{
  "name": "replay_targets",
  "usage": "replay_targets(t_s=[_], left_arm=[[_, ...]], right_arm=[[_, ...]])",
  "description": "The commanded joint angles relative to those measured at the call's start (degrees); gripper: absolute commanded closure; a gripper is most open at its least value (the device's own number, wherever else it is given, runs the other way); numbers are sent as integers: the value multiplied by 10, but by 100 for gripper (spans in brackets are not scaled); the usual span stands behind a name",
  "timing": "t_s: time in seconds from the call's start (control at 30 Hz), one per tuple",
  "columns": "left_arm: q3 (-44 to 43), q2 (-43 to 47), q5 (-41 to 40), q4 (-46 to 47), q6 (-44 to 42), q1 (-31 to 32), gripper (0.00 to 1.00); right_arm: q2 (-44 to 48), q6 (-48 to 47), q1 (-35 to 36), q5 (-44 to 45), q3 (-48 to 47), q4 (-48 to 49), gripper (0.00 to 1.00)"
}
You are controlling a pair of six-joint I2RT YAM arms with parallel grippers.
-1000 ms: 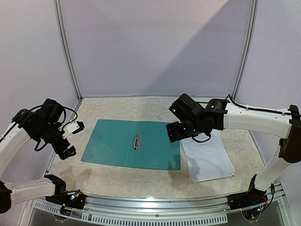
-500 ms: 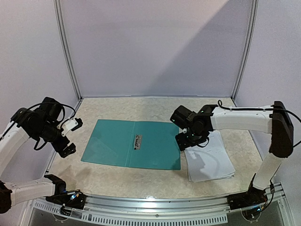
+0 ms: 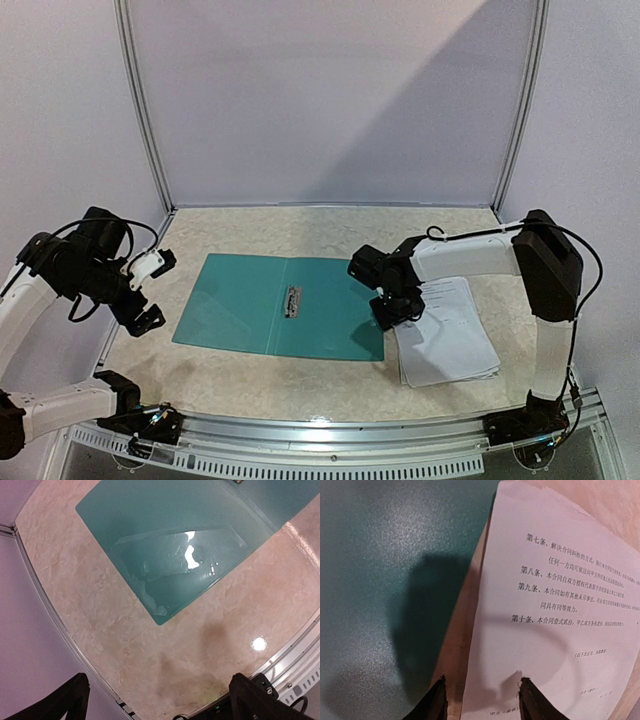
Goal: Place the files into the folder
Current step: Move the folder to the center of the board, then move the file to the center of the board.
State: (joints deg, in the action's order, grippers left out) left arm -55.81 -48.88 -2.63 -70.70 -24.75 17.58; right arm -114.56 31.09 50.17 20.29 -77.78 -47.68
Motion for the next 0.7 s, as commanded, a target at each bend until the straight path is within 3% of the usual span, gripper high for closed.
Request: replay_targets(t_s=[0.0,0.27,0.47,0.67], left_arm=[[-2,-6,22,3,5,-6,0],[-50,-39,22,-18,0,-4,0],[-81,-65,22,-15,-15,-3,0],[-136,-131,74,-2,-15,12,1]], right_arm=[[-17,19,-4,2,24,13,56],[9,34,-4,9,35,7,98],[57,48,-5,15,36,12,100],[104,64,-15,15,41,-1,100]])
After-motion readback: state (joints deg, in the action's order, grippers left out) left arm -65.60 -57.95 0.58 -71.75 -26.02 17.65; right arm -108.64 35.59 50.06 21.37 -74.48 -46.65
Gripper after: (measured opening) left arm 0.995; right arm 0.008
